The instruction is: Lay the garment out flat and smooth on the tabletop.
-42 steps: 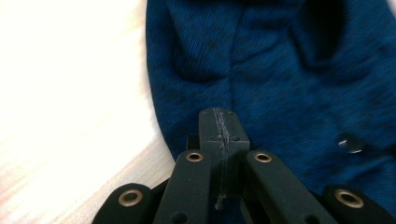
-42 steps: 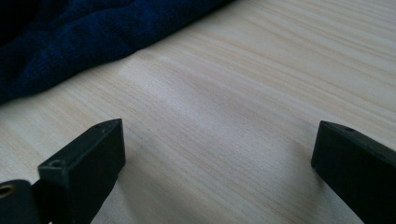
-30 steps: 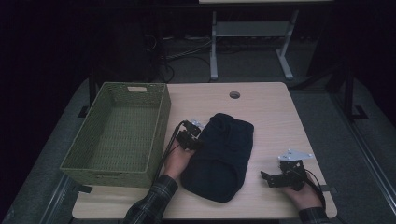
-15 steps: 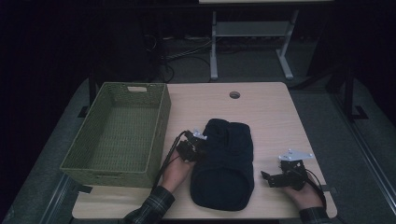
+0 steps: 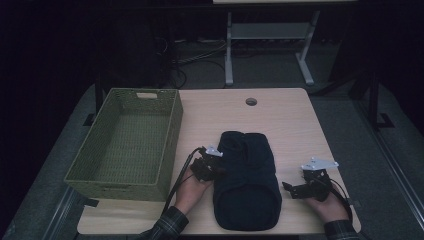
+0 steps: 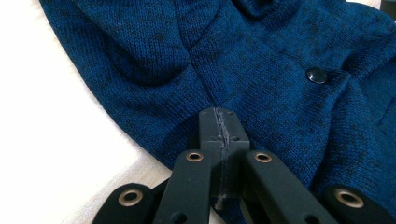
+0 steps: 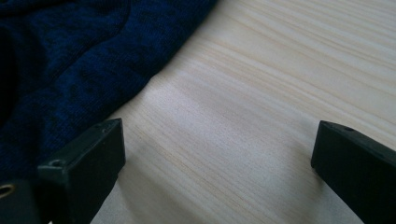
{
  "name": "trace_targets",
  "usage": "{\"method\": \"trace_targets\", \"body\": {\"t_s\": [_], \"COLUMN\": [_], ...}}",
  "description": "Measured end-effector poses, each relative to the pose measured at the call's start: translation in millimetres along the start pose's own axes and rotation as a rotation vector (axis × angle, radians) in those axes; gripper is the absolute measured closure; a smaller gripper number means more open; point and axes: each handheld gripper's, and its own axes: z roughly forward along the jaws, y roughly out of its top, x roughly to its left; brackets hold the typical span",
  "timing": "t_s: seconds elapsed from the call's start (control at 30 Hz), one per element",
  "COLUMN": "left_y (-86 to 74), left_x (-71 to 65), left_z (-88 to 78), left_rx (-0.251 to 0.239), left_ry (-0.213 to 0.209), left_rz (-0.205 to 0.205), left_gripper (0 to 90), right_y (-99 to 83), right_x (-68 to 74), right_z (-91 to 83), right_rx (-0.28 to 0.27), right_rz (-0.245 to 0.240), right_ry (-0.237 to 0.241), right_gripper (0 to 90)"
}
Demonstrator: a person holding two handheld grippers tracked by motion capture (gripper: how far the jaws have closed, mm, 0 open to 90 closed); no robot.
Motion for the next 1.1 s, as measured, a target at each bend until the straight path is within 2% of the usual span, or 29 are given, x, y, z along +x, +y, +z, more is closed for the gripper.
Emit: {"method": "trace_targets", "body": {"t_s": [0.07,0.27,0.37,0.63,0.9,0.97,1.1], "left_y": [-0.1,-0.3,0.8,9.1,21.4,27.1,33.2], "left_x": [0.9,9.3,11.7,20.1,36.6,41.3,46.2], "left_z": [-1.6,-6.3,-8.0,-10.4,-13.8,-15.4,-18.4], "left_rx": [0.001,-0.02,-0.026,-0.05,-0.081,-0.101,-0.123], "left_ry": [-0.004,0.026,0.033,0.047,0.06,0.063,0.07], "left_rz": [-0.001,-0.002,-0.004,0.022,0.011,0.006,0.009], "left_gripper": [84.8,68.2,63.6,40.6,28.7,25.9,25.0], "right_y": [-0.2,-0.4,-0.4,-0.4,-0.4,-0.4,-0.4], "right_x": [-0.3,-0.6,-0.6,-0.6,-0.6,-0.6,-0.6], "right_z": [-0.2,-0.5,-0.5,-0.4,-0.4,-0.4,-0.4], "right_rx": [0.0,0.001,0.001,0.001,0.001,0.001,0.001], "right_rz": [-0.002,0.004,0.004,0.004,0.004,0.004,0.004], "right_ry": [0.0,-0.007,-0.007,-0.007,-0.007,-0.008,-0.007], "right_gripper": [2.5,2.6,2.6,2.5,2.6,2.5,2.5]}}
